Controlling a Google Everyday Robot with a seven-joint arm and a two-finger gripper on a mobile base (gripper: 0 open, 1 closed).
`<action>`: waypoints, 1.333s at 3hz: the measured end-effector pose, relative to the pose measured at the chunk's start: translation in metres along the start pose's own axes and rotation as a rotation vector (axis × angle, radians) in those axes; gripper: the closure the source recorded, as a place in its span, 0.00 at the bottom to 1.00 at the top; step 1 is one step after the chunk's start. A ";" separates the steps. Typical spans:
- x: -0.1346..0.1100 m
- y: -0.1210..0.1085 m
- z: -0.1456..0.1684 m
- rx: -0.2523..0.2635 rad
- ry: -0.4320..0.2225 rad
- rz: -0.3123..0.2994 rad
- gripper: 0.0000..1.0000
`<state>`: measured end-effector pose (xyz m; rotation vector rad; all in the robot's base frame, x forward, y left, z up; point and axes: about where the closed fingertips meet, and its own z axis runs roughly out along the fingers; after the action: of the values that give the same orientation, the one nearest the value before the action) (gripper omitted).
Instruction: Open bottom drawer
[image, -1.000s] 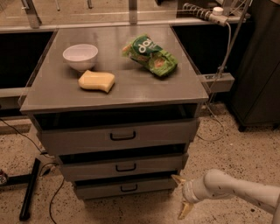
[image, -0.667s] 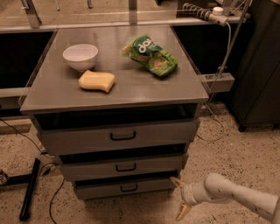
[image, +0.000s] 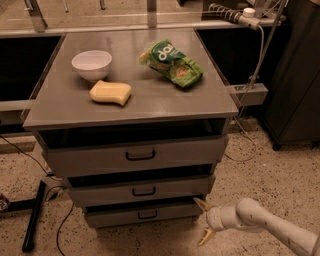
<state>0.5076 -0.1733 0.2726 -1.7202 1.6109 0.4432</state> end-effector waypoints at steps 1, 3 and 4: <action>0.000 0.000 0.000 0.000 0.000 0.000 0.00; 0.015 -0.007 0.045 -0.012 0.036 -0.013 0.00; 0.021 -0.013 0.062 -0.008 0.049 -0.026 0.00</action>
Offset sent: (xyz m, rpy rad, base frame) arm 0.0246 0.0193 -0.0445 -0.0414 0.0230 -0.0052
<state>0.5377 -0.1452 0.2195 -1.7686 1.6208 0.3982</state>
